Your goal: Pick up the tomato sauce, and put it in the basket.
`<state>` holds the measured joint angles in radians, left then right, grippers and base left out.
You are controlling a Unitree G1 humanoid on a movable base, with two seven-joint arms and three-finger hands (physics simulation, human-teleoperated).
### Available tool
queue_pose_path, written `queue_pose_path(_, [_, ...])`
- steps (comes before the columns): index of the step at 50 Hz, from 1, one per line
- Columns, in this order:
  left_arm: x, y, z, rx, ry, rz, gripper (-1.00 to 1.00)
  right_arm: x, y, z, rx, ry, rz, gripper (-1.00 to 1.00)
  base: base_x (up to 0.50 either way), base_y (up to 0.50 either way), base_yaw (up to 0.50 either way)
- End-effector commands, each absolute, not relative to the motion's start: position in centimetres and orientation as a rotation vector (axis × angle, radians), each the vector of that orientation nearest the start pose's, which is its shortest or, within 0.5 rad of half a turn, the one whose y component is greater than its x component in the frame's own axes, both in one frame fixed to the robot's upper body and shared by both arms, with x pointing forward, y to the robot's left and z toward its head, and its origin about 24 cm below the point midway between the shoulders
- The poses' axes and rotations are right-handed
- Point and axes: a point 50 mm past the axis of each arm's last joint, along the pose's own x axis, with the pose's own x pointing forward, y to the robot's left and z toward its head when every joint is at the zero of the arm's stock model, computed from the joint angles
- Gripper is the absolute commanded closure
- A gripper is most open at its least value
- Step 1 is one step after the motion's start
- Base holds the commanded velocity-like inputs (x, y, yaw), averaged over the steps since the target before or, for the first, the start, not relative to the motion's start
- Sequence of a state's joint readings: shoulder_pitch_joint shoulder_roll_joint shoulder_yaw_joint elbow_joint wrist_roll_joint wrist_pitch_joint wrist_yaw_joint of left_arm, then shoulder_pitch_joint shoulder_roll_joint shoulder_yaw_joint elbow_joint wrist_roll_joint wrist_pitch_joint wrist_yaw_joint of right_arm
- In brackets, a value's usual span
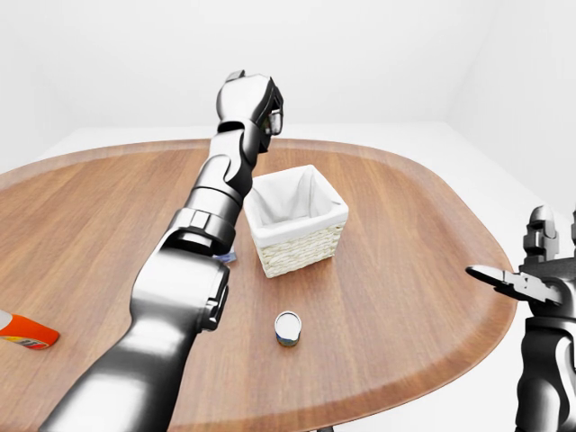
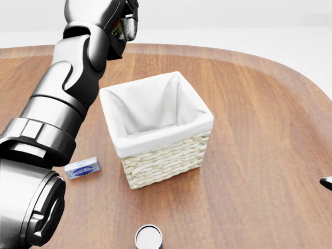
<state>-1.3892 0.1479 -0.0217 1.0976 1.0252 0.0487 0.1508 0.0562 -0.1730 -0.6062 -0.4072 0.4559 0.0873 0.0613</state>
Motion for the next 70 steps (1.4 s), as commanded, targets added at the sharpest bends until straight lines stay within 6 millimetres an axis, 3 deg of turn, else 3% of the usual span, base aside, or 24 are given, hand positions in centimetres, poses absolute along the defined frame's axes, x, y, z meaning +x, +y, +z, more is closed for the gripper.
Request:
queue_pose_path(1, [42.7,8.0,26.3,1.338,-0.445,0.214,1.00,19.0,-29.9,14.6,0.144,-0.442,-0.394,-1.00,0.00,0.00,0.00])
queue_pose_path(3, [42.8,8.1,25.4,1.402,-0.425,0.194,1.00,19.1,-29.8,14.7,0.143,-0.443,-0.393,-1.00,0.00,0.00,0.00])
queue_pose_path(7, [43.1,8.6,22.8,1.325,-0.235,0.067,1.00,19.3,-29.7,14.5,0.145,-0.436,-0.388,-1.00,0.00,0.00,0.00])
queue_pose_path(9, [43.0,8.2,22.4,1.402,-0.250,0.039,1.00,19.3,-29.7,14.5,0.145,-0.436,-0.387,-1.00,0.00,0.00,0.00])
queue_pose_path(14, [43.0,7.7,20.8,1.366,-0.112,-0.054,1.00,19.0,-29.7,14.8,0.143,-0.449,-0.387,-1.00,0.00,0.00,0.00])
queue_pose_path(19, [42.8,7.4,20.2,1.389,-0.129,-0.065,1.00,19.0,-29.6,15.1,0.145,-0.461,-0.384,-1.00,0.00,0.00,0.00])
queue_pose_path(32, [42.3,8.2,16.2,1.387,-0.064,-0.106,0.99,19.0,-29.5,15.1,0.146,-0.465,-0.383,-1.00,0.00,0.00,0.00])
queue_pose_path(54, [42.3,8.4,16.2,1.362,-0.046,-0.106,1.00,19.1,-29.3,15.0,0.145,-0.461,-0.375,-1.00,0.00,0.00,0.00])
queue_pose_path(60, [42.3,7.8,16.2,1.288,-0.032,-0.126,0.98,19.1,-29.5,14.9,0.148,-0.456,-0.375,-1.00,0.00,0.00,0.00])
queue_pose_path(70, [42.2,6.8,16.8,1.316,-0.078,-0.141,0.98,19.0,-29.4,14.9,0.149,-0.457,-0.373,-1.00,0.00,0.00,0.00])
